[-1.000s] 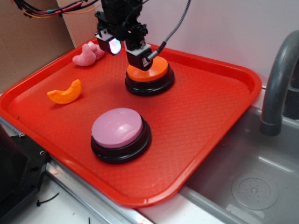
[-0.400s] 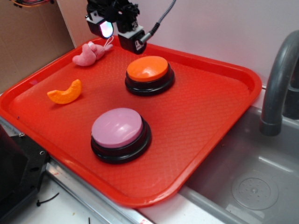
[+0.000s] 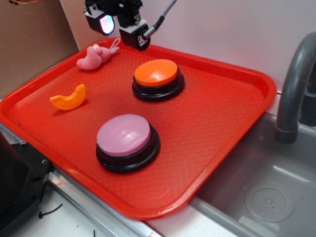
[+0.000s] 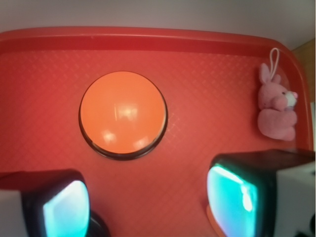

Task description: Push the orange button.

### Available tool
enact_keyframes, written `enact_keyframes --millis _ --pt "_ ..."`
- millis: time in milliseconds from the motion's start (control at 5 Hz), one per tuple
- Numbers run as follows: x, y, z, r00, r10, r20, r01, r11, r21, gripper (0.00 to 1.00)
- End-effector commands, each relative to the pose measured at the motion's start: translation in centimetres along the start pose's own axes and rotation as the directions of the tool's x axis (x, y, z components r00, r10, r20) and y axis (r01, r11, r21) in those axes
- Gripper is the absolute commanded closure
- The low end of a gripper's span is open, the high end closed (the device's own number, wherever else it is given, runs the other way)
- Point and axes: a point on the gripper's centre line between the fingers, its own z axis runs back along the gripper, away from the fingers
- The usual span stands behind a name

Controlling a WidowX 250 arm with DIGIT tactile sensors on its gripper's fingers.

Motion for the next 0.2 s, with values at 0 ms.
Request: enact_keyframes --millis 0 --pt "0.27 0.37 4.05 0.995 0.029 0.099 -0.031 0.999 0.011 0.00"
